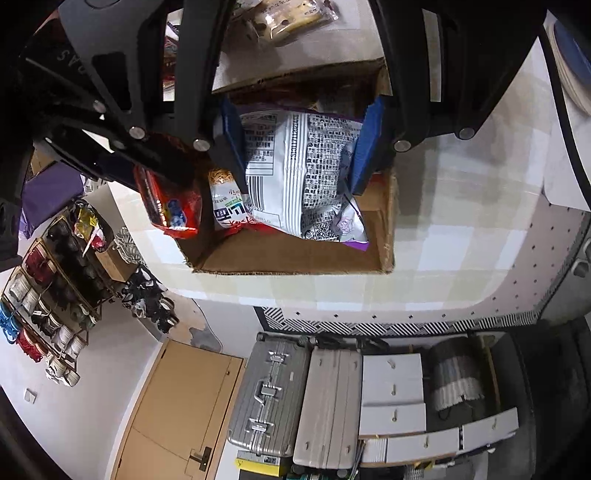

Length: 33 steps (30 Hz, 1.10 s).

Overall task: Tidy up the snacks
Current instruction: 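Lower both packs into the box and open both tools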

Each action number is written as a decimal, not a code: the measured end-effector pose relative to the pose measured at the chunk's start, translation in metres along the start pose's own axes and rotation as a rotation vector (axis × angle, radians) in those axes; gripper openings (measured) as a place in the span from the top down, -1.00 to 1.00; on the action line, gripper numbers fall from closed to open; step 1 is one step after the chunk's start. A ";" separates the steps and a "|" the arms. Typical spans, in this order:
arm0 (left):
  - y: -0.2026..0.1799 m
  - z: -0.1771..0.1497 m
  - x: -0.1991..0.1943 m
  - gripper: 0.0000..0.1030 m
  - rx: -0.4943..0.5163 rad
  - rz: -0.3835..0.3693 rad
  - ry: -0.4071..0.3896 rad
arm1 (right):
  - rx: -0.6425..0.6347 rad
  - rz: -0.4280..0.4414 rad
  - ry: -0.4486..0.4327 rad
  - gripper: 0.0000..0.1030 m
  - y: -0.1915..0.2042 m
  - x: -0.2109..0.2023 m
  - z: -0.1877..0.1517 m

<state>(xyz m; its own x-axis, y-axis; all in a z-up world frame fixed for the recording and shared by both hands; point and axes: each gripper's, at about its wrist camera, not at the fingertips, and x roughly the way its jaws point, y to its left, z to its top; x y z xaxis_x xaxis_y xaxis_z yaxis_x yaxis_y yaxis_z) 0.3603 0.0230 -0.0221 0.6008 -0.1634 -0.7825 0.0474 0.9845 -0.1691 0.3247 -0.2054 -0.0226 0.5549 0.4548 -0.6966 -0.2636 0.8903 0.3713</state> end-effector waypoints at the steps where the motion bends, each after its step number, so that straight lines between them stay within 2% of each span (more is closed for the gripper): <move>1: 0.001 0.000 0.003 0.04 -0.005 0.004 0.003 | 0.000 0.001 0.001 0.15 0.000 0.000 0.000; 5: 0.002 -0.002 0.006 0.04 -0.016 0.018 0.006 | -0.022 -0.015 0.003 0.15 0.002 0.003 0.001; 8: 0.004 -0.001 0.012 0.04 -0.030 -0.001 0.022 | -0.037 -0.019 0.001 0.15 0.004 0.005 0.001; 12: 0.006 -0.003 0.005 0.04 -0.027 -0.001 -0.010 | -0.044 -0.028 0.003 0.15 0.005 0.009 0.001; 17: 0.006 -0.003 0.000 0.04 -0.029 -0.003 -0.006 | -0.058 -0.044 0.019 0.12 0.006 0.014 0.002; 20: 0.007 -0.005 -0.002 0.00 -0.034 -0.005 -0.004 | -0.040 -0.045 0.022 0.03 0.005 0.017 0.005; 28: 0.012 -0.006 -0.011 -0.10 -0.060 -0.017 -0.006 | -0.054 -0.041 -0.010 0.02 0.009 0.007 0.007; 30: 0.010 -0.006 -0.017 -0.21 -0.056 -0.021 -0.016 | -0.055 -0.037 -0.022 0.02 0.009 0.001 0.006; 33: 0.006 -0.009 -0.035 -0.41 -0.038 0.013 -0.054 | -0.057 -0.038 -0.034 0.02 0.013 -0.011 0.003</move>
<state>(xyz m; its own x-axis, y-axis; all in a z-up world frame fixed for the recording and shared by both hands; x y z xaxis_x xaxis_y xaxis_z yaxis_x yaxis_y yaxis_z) 0.3324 0.0341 -0.0012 0.6435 -0.1457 -0.7514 0.0098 0.9832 -0.1822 0.3173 -0.1991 -0.0086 0.5914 0.4207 -0.6880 -0.2860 0.9071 0.3088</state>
